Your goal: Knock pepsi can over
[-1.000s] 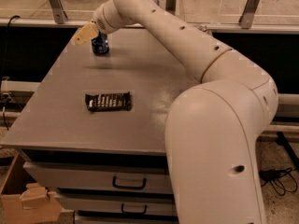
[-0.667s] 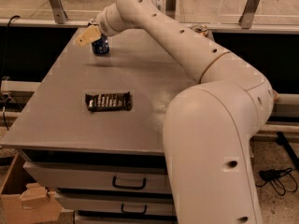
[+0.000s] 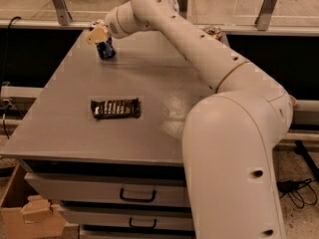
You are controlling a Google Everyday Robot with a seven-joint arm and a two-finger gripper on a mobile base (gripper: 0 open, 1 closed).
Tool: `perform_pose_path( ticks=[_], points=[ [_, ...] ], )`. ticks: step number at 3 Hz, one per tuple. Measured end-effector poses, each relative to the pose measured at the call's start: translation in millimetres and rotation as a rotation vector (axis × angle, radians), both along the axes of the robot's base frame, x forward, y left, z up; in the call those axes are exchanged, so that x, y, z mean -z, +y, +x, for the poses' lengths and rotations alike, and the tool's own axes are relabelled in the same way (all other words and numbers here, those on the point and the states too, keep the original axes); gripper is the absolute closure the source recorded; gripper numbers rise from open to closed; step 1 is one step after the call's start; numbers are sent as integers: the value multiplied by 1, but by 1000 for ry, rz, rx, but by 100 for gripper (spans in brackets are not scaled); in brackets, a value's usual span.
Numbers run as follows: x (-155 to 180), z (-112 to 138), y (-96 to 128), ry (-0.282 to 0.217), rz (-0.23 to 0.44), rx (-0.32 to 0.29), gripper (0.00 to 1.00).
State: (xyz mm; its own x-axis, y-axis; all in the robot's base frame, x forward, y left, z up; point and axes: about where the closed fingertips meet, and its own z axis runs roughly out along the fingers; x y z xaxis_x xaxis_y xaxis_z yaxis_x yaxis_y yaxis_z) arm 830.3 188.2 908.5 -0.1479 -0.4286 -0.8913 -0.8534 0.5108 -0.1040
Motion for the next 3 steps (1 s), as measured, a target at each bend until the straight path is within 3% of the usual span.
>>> perform_pose_path(
  ticks=[1, 2, 3],
  points=[
    [-22, -19, -4, -42, 19, -69, 64],
    [-46, -47, -21, -84, -11, -151, 87],
    [-57, -73, -45, -84, -118, -215, 100]
  ],
)
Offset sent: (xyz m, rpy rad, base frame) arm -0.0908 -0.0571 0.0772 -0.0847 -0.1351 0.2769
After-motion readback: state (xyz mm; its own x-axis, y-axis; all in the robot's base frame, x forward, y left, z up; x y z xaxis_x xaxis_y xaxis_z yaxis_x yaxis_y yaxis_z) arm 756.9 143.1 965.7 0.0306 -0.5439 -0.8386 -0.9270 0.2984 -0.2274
